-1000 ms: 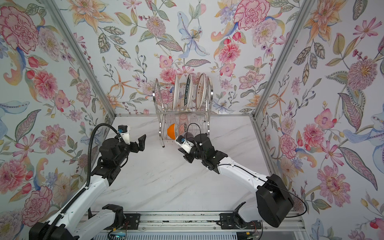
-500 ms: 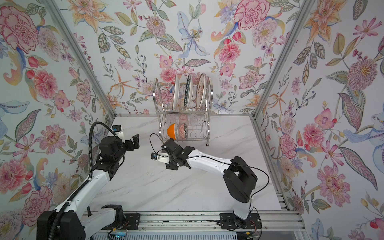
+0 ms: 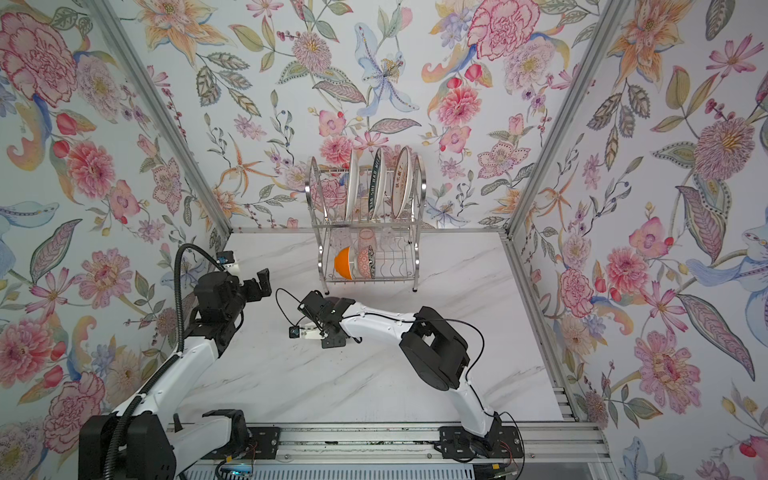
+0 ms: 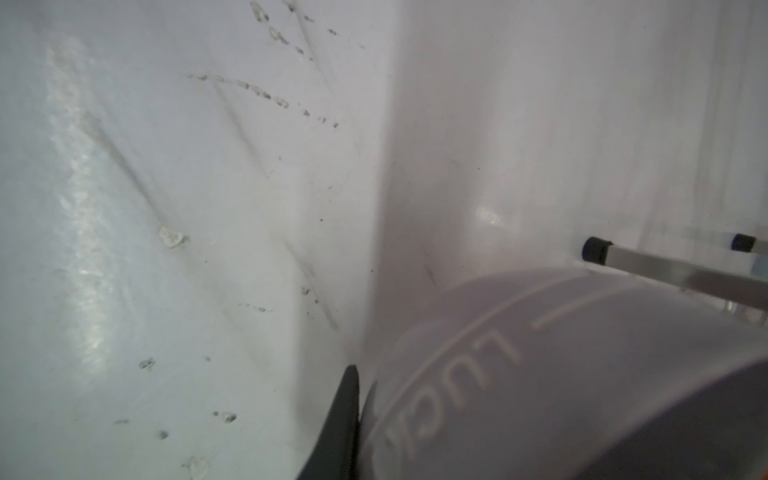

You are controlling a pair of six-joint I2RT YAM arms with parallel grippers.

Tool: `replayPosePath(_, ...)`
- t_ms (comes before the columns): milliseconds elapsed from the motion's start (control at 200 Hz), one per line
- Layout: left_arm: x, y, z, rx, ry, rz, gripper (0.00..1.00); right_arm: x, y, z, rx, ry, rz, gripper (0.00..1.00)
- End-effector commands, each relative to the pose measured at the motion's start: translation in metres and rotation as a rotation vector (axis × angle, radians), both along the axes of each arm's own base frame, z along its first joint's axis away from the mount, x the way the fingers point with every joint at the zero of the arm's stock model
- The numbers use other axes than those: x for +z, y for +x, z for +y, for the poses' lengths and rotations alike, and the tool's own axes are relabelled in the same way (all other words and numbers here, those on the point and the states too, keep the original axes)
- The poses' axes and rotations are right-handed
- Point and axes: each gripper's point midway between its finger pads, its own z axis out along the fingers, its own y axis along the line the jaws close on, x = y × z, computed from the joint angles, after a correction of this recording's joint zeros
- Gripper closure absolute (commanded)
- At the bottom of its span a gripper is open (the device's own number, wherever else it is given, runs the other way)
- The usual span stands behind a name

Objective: Unload the mixed dishes from the dish rack
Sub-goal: 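Carry the lavender bowl toward the robot and lower it to the table, then set the lavender bowl down on the table with the right gripper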

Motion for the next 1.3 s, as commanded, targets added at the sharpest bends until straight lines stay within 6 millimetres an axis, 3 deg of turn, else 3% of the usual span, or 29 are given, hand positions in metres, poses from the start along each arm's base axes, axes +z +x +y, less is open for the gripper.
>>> replayPosePath(0,-0.010,-0.002,0.010,0.043,-0.008,0.025,0.01,0.010,0.009,0.011,0.020,-0.005,-0.063,1.00)
replayPosePath(240,-0.010,-0.002,0.010,0.040,0.001,0.028,0.01,-0.002,0.010,0.013,0.029,-0.032,-0.053,0.97)
replayPosePath(926,-0.011,-0.004,0.010,0.042,0.009,0.036,0.01,-0.011,-0.008,0.025,0.073,-0.017,-0.003,0.91)
replayPosePath(1296,-0.010,-0.005,0.010,0.042,0.013,0.036,0.01,-0.013,-0.018,0.027,0.069,-0.009,0.021,0.76)
